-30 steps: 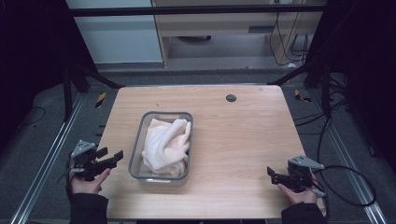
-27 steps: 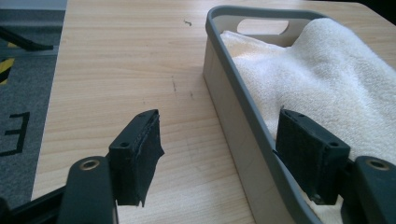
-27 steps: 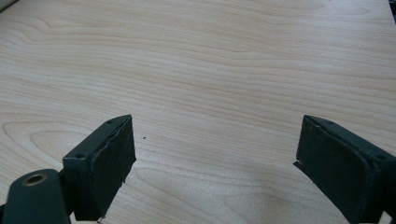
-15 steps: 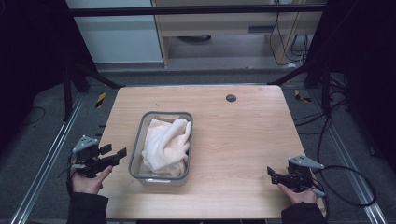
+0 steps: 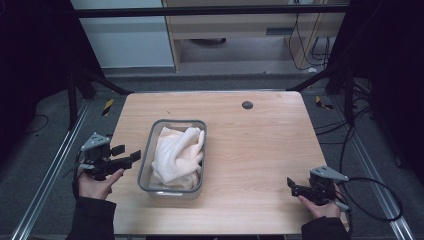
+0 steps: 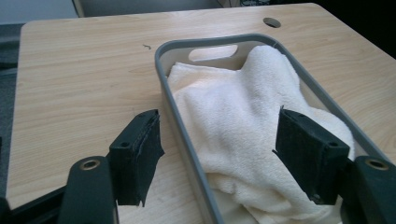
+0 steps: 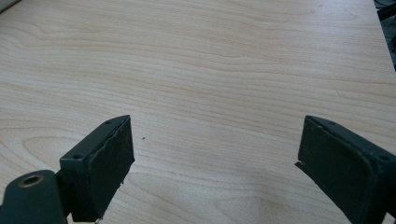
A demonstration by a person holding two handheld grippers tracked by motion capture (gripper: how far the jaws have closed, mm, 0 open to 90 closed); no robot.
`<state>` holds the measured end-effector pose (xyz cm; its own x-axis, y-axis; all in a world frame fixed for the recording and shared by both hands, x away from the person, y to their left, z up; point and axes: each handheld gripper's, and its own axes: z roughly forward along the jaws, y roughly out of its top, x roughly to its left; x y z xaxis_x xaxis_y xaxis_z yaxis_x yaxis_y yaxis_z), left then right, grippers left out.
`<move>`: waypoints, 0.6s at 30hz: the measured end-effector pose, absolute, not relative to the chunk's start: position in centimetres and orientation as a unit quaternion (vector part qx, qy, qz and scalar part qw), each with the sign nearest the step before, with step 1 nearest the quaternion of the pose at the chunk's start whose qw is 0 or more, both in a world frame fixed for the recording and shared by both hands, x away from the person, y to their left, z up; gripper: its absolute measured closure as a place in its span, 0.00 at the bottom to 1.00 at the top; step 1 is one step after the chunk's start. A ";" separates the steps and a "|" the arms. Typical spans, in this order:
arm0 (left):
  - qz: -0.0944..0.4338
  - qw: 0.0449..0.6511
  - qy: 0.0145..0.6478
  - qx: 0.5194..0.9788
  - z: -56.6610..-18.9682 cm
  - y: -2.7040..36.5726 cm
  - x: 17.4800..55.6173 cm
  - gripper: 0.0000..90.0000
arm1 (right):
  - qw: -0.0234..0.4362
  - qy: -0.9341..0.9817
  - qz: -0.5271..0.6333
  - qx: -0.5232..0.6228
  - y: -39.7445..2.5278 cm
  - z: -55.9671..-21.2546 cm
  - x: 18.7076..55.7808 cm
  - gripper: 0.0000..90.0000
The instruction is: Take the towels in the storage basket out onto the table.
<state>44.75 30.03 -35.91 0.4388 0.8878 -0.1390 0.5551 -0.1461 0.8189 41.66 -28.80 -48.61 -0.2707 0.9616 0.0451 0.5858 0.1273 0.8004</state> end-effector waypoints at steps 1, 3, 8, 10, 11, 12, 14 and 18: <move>0.193 0.429 0.491 0.734 -35.6 29.7 44.9 0.34 | 0.255 0.706 0.369 0.548 -28.8 -48.6 41.7 0.12; 0.193 0.426 0.486 0.738 -35.1 29.3 45.0 0.34 | 0.256 0.706 0.369 0.548 -28.8 -48.6 41.7 0.11; 0.191 0.413 0.472 0.755 -34.3 28.3 45.3 0.33 | 0.255 0.707 0.368 0.548 -28.8 -48.6 41.7 0.12; 0.188 0.412 0.468 0.759 -34.1 27.9 45.4 0.33 | 0.254 0.707 0.367 0.548 -28.8 -48.6 41.7 0.11; 0.187 0.408 0.464 0.764 -33.9 27.6 45.4 0.32 | 0.255 0.708 0.367 0.547 -28.8 -48.6 41.7 0.12; 0.186 0.407 0.463 0.765 -33.8 27.4 45.5 0.32 | 0.256 0.707 0.368 0.547 -28.8 -48.6 41.7 0.12; 0.184 0.402 0.459 0.770 -33.6 27.0 45.7 0.32 | 0.256 0.707 0.368 0.547 -28.8 -48.6 41.7 0.12; 0.180 0.395 0.452 0.779 -33.2 26.2 46.0 0.31 | 0.255 0.708 0.366 0.547 -28.8 -48.6 41.7 0.11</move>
